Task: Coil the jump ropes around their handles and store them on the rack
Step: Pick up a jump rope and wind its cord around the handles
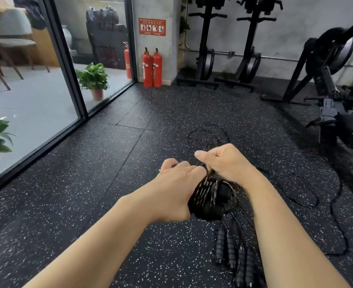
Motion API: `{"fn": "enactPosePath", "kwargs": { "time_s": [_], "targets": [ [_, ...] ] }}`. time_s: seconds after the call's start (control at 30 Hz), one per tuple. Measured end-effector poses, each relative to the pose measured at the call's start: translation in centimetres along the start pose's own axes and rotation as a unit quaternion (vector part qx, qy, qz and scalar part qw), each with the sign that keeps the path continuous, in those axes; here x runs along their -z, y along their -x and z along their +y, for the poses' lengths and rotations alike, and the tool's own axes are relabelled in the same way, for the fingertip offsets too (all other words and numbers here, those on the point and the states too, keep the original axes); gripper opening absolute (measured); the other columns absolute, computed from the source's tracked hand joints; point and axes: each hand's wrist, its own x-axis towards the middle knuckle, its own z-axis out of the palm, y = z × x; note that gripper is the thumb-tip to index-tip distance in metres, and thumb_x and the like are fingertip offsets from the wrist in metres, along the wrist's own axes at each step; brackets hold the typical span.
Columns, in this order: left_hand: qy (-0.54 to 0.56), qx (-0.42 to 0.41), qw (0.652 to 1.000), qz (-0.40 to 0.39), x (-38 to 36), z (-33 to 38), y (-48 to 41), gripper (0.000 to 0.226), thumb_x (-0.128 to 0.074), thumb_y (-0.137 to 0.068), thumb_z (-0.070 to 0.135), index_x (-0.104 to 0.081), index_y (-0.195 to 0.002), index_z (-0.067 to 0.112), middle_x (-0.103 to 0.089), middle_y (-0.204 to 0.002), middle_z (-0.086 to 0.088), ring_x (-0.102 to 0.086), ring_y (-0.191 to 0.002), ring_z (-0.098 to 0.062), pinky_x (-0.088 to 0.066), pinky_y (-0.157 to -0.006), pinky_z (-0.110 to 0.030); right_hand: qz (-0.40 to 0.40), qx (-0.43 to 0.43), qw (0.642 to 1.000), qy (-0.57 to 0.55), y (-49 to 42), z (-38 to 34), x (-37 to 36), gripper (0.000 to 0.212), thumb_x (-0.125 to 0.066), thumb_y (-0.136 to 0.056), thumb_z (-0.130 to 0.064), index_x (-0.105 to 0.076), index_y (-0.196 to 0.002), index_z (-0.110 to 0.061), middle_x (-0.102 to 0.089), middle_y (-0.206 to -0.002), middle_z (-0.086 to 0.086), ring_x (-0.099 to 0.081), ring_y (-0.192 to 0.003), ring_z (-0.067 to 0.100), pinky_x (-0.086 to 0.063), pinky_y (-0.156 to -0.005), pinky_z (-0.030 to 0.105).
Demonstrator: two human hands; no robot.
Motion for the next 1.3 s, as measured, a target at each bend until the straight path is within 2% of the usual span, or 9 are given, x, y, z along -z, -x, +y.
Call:
{"fn": "enactPosePath", "kwargs": {
  "time_s": [0.3, 0.37, 0.43, 0.53, 0.63, 0.8, 0.93, 1.07, 1.3],
  "targets": [
    [0.172, 0.054, 0.984, 0.01, 0.5, -0.3, 0.5, 0.072, -0.071, -0.073, 0.031, -0.032, -0.133, 0.033, -0.059, -0.103, 0.016, -0.054, -0.102, -0.01, -0.029, -0.1, -0.036, -0.076, -0.116, 0.969, -0.202, 0.2, 1.2, -1.7, 0.019, -0.054, -0.096, -0.008, -0.053, -0.077, -0.005, -0.043, -0.063, 0.006, -0.041, -0.05, 0.012, -0.036, -0.05, 0.021],
    [0.22, 0.088, 0.972, 0.006, 0.7, -0.2, 0.5, 0.07, -0.072, -0.073, 0.021, -0.036, -0.132, 0.035, -0.061, -0.091, 0.013, -0.058, -0.087, -0.008, -0.039, -0.087, -0.035, -0.076, -0.085, 0.979, -0.167, 0.7, 1.5, -2.2, 0.018, -0.052, -0.09, -0.008, -0.055, -0.073, -0.002, -0.049, -0.072, 0.013, -0.045, -0.065, 0.018, -0.039, -0.064, 0.031],
    [0.264, 0.126, 0.956, 0.012, 0.8, -0.5, 0.5, 0.067, -0.07, -0.073, 0.015, -0.04, -0.129, 0.035, -0.062, -0.083, 0.009, -0.061, -0.073, -0.012, -0.042, -0.07, -0.027, -0.053, -0.084, 0.987, -0.128, 0.9, 1.4, -2.8, 0.022, -0.05, -0.088, -0.007, -0.053, -0.068, 0.002, -0.049, -0.068, 0.015, -0.043, -0.063, 0.02, -0.038, -0.059, 0.033],
    [0.308, 0.201, 0.929, 0.04, 0.7, -1.6, 0.3, 0.064, -0.07, -0.071, 0.017, -0.041, -0.125, 0.037, -0.063, -0.083, 0.002, -0.058, -0.066, -0.017, -0.044, -0.051, -0.024, -0.015, -0.092, 0.991, -0.093, 0.6, 0.8, -3.9, 0.037, -0.044, -0.096, 0.002, -0.045, -0.065, -0.017, -0.044, -0.062, -0.002, -0.039, -0.055, 0.009, -0.037, -0.046, 0.016],
    [0.32, 0.284, 0.9, 0.086, 0.3, -2.9, 0.1, 0.06, -0.068, -0.06, 0.034, -0.045, -0.116, 0.033, -0.064, -0.086, 0.001, -0.058, -0.067, -0.019, -0.047, -0.055, -0.03, 0.007, -0.071, 0.986, -0.153, 0.9, 0.1, -5.2, 0.031, -0.043, -0.095, -0.004, -0.053, -0.067, -0.016, -0.049, -0.06, 0.001, -0.035, -0.056, 0.014, -0.027, -0.05, 0.024],
    [0.275, 0.334, 0.897, 0.092, 0.2, -4.0, 0.3, 0.073, -0.067, -0.058, 0.045, -0.042, -0.123, 0.023, -0.064, -0.096, 0.0, -0.064, -0.087, -0.026, -0.054, -0.081, -0.045, -0.037, -0.045, 0.964, -0.26, 2.3, -1.8, -6.6, 0.026, -0.057, -0.092, -0.011, -0.055, -0.066, -0.015, -0.049, -0.055, -0.007, -0.036, -0.043, 0.002, -0.028, -0.041, 0.012],
    [0.265, 0.329, 0.903, 0.077, 0.3, -4.0, 0.4, 0.057, -0.068, -0.065, 0.046, -0.042, -0.112, 0.026, -0.063, -0.092, 0.003, -0.064, -0.085, -0.024, -0.054, -0.077, -0.041, 0.027, -0.024, 0.972, -0.233, 2.1, -1.9, -7.4, 0.031, -0.069, -0.086, -0.032, -0.059, -0.06, -0.018, -0.048, -0.043, -0.013, -0.037, -0.039, -0.001, -0.028, -0.042, 0.011],
    [0.279, 0.3, 0.91, 0.067, 1.0, -4.6, 0.9, 0.064, -0.077, -0.065, 0.034, -0.043, -0.119, 0.03, -0.061, -0.092, 0.01, -0.062, -0.081, -0.01, -0.053, -0.069, -0.034, 0.038, -0.02, 0.96, -0.278, 2.0, -2.3, -7.6, 0.025, -0.065, -0.09, -0.025, -0.062, -0.067, -0.014, -0.06, -0.048, -0.013, -0.051, -0.045, -0.003, -0.036, -0.047, 0.009],
    [0.309, 0.294, 0.9, 0.087, 0.9, -5.0, 1.3, 0.069, -0.066, -0.053, 0.036, -0.047, -0.119, 0.042, -0.064, -0.085, 0.012, -0.063, -0.073, -0.015, -0.057, -0.074, -0.044, 0.026, -0.023, 0.965, -0.261, 1.8, -2.8, -6.6, 0.029, -0.06, -0.092, -0.029, -0.057, -0.065, -0.02, -0.056, -0.045, -0.016, -0.048, -0.039, -0.006, -0.035, -0.043, 0.008]
  ]
}}
